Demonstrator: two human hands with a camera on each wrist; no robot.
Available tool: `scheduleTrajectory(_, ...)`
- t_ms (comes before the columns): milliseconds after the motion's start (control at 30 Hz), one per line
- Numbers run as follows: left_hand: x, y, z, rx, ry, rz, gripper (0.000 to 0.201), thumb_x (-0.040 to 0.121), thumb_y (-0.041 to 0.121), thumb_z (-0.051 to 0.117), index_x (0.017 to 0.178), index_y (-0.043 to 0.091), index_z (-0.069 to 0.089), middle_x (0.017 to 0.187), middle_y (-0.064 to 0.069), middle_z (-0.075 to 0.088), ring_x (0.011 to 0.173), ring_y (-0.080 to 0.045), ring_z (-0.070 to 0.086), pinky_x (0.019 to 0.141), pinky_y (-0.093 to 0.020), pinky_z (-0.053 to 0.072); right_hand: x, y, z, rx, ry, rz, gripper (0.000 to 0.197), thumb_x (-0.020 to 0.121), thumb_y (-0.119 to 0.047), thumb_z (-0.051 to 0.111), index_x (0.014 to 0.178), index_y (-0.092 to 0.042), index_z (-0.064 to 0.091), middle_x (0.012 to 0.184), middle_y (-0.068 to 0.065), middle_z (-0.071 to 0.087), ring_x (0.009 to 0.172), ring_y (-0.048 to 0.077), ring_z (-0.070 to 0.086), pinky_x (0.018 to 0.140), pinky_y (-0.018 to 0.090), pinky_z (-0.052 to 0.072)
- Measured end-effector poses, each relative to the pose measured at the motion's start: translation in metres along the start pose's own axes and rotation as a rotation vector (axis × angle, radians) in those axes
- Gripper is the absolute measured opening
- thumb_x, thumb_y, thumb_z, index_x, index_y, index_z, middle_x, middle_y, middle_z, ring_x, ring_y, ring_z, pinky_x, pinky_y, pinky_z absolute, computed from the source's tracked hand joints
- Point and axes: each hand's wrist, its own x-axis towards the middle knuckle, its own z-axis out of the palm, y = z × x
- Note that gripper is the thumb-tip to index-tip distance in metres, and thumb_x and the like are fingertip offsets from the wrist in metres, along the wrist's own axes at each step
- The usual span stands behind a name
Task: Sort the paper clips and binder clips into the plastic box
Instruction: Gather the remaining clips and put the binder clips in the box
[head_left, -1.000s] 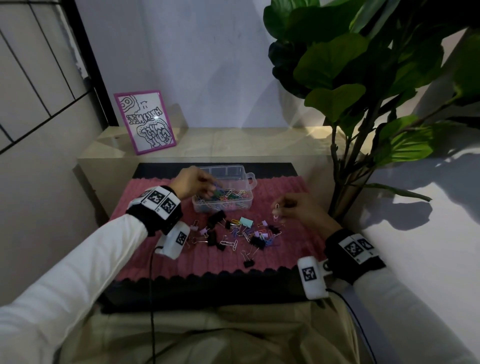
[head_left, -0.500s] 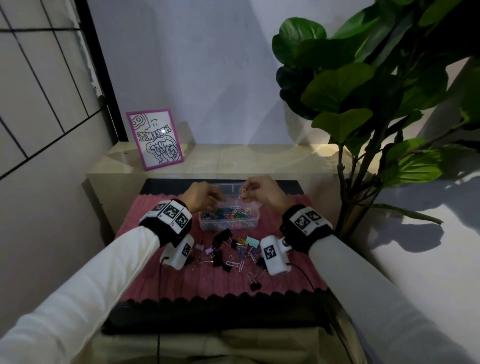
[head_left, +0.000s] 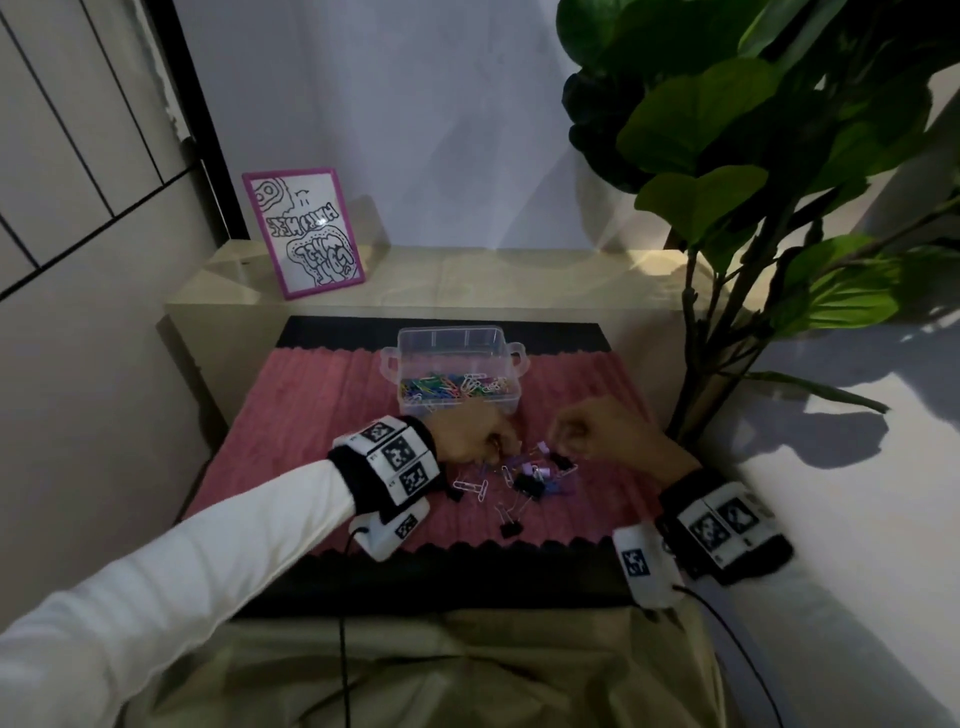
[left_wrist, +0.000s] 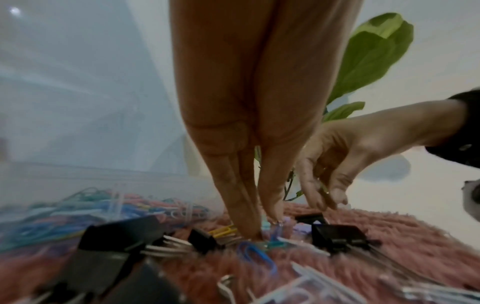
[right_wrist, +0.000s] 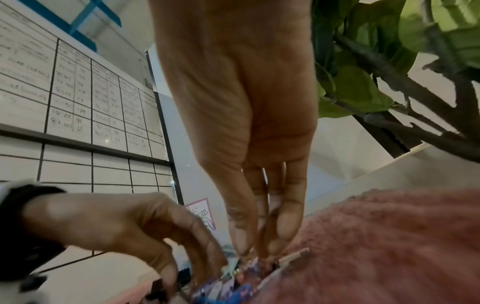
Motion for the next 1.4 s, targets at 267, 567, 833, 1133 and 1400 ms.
scheduleTrajectory(267,0.019,0.014,0.012,0.197,-0.027,0.001,0.036,0.08,0.005,0.061,0.116,0.01,0.059,0.116,-0.014,0.057,0.104,-0.028,0.056,0.088,-0.035,0.046,-0.02,0.006,0.024,-0.151,-0.08,0.101,0.045,0.072,-0.022,0.075,0.112,-0.013,0.059,0.097,-0.004,0.051,0.091,0.013,0.049,0.074,0.028,0.037)
scheduleTrajectory(567,0.019,0.021,0.023,0.312,0.046,-0.032,0.019,0.085,0.003,0.048,0.097,-0.004,0.062,0.108,-0.02,0.061,0.1,-0.032,0.058,0.085,-0.038,0.045,-0.023,0.011,0.039,-0.101,0.04,0.098,0.023,0.069,-0.014,0.075,0.088,-0.013,0.063,0.092,0.002,0.057,0.088,0.019,0.055,0.071,0.031,0.04)
scheduleTrajectory(833,0.019,0.005,0.009,0.083,-0.037,-0.076,0.017,0.078,0.001,0.062,0.096,0.001,0.065,0.102,-0.014,0.069,0.098,-0.025,0.062,0.082,-0.024,0.041,-0.038,0.027,0.026,0.532,0.27,0.243,0.018,0.071,0.009,0.069,0.068,-0.008,0.066,0.057,-0.011,0.066,0.055,-0.001,0.061,0.055,0.015,0.052)
scheduleTrajectory(1133,0.042,0.047,0.031,0.294,-0.082,-0.077,0.058,0.073,0.039,0.07,0.118,0.008,0.05,0.121,-0.017,0.048,0.108,-0.035,0.052,0.088,-0.041,0.045,-0.037,0.02,0.028,0.712,0.387,0.268,0.013,0.075,0.007,0.068,0.074,-0.005,0.066,0.072,0.005,0.066,0.06,0.002,0.064,0.058,0.015,0.055)
scheduleTrajectory(1400,0.051,0.045,0.033,0.273,-0.025,-0.108,0.028,0.08,0.026,0.062,0.101,0.008,0.063,0.106,-0.015,0.065,0.097,-0.032,0.061,0.081,-0.039,0.052,-0.044,0.016,0.037,0.72,0.428,0.263,0.005,0.078,0.004,0.066,0.083,0.003,0.066,0.077,0.007,0.067,0.063,0.0,0.064,0.058,0.015,0.052)
